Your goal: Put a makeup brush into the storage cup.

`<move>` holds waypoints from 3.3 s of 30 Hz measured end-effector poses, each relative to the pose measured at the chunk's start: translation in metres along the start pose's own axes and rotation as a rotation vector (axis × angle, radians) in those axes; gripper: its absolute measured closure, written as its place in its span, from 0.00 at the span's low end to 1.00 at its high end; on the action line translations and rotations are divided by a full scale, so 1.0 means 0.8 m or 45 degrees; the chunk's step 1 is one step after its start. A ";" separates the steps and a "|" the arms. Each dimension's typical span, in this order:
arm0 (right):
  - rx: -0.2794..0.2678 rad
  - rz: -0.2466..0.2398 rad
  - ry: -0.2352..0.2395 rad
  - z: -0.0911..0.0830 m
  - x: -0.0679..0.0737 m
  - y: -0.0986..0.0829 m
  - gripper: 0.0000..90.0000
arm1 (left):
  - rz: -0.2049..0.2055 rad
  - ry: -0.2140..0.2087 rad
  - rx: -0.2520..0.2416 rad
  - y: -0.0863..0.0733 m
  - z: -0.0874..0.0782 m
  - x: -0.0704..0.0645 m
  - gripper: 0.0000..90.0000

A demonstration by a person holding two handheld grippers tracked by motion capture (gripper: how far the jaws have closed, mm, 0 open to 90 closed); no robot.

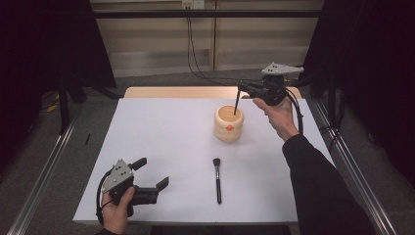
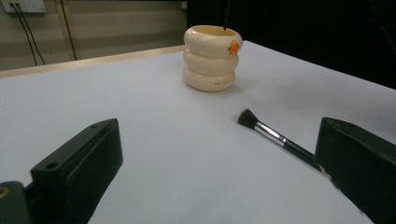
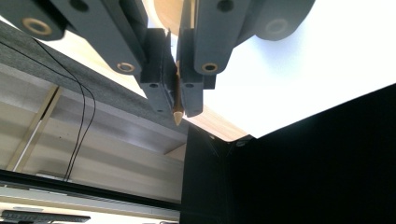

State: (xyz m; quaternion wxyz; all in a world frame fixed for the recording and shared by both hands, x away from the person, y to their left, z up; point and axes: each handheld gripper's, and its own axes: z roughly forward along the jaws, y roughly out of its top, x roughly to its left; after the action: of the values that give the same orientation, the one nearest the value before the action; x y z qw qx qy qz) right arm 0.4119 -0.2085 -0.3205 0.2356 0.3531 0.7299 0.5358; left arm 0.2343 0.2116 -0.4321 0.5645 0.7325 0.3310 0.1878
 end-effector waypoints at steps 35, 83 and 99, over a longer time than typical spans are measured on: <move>0.089 0.106 -0.016 0.030 -0.002 -0.089 0.93 | 0.004 -0.003 0.017 -0.001 0.003 0.004 0.01; -0.059 0.128 -0.084 -0.023 0.011 -0.104 0.02 | -0.008 0.033 0.002 -0.001 -0.002 0.007 0.01; -0.141 0.103 -0.155 -0.067 0.028 -0.126 0.00 | -0.009 0.031 -0.010 -0.001 -0.003 0.007 0.01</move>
State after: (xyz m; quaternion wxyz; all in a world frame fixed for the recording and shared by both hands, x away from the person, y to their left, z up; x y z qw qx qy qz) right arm 0.3321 -0.2422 -0.3987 0.2770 0.4006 0.6685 0.5620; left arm 0.2367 0.2174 -0.4324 0.5638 0.7269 0.3397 0.1961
